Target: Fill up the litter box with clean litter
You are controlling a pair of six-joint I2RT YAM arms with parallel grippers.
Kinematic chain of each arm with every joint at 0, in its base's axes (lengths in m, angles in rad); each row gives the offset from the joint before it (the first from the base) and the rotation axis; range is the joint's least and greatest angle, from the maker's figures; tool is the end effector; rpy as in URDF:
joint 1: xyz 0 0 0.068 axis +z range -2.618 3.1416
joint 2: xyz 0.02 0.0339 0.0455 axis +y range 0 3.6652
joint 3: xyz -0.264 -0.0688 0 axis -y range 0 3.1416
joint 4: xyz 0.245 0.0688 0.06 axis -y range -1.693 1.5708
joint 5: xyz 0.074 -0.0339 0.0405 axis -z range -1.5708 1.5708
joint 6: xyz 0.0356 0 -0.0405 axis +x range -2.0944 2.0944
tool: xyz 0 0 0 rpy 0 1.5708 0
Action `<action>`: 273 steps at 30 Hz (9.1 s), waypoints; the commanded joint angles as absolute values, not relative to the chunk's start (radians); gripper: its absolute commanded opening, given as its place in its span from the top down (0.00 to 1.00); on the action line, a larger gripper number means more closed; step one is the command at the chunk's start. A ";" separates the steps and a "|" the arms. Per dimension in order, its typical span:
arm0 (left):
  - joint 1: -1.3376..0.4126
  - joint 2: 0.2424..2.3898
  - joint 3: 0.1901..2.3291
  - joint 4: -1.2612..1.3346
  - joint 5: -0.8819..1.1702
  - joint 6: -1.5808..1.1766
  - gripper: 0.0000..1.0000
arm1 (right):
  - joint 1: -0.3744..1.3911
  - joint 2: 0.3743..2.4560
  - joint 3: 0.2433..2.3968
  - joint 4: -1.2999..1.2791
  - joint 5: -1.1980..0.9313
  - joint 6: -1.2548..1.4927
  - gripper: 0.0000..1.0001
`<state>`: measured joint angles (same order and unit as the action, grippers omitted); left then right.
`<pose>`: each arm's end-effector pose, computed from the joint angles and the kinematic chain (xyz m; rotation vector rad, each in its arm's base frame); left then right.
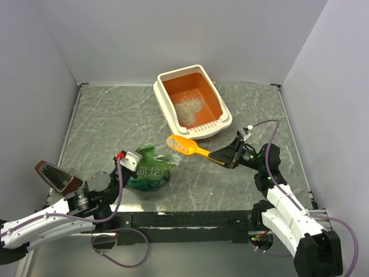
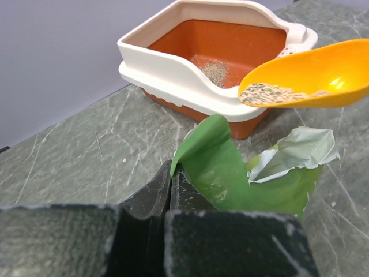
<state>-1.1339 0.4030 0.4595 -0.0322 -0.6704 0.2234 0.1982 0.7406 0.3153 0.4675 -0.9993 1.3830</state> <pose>0.0709 -0.0996 0.2933 0.5125 1.4684 -0.2016 0.1571 0.0621 0.2491 0.1452 1.9380 1.9007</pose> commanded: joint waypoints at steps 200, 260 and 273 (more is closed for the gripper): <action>-1.109 0.637 0.701 -0.126 -0.304 -0.224 0.34 | 0.640 0.944 0.931 -0.614 -0.657 -0.318 1.00; -0.704 0.419 0.489 0.021 0.112 -0.511 0.99 | 0.649 0.730 0.440 0.261 -0.724 0.101 0.52; -0.703 0.385 0.482 0.005 0.156 -0.512 0.99 | 0.634 0.782 0.267 0.747 -0.752 0.218 0.57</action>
